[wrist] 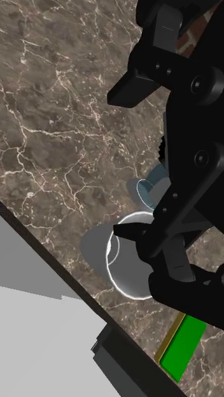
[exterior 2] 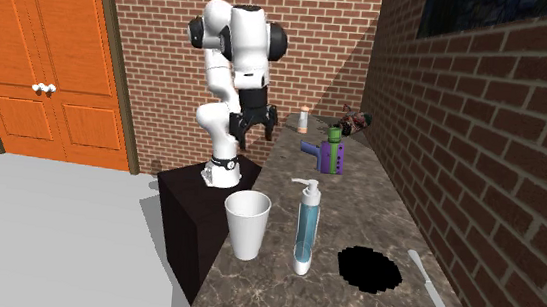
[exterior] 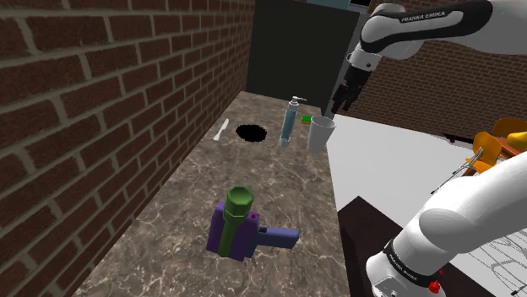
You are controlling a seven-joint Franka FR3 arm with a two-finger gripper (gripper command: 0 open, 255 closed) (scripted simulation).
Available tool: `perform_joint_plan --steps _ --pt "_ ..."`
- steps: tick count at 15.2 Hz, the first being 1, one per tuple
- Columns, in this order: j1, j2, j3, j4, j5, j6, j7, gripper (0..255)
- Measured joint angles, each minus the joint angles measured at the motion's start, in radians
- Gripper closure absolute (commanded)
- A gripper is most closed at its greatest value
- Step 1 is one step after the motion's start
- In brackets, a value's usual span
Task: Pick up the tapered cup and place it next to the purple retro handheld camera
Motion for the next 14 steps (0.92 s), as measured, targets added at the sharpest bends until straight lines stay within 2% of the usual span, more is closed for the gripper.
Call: perform_joint_plan --steps 8,14 --pt "-0.02 0.289 -0.106 0.166 0.094 0.061 -0.186 0" --pt "-0.084 0.564 -0.15 0.396 0.213 0.036 -0.343 0"
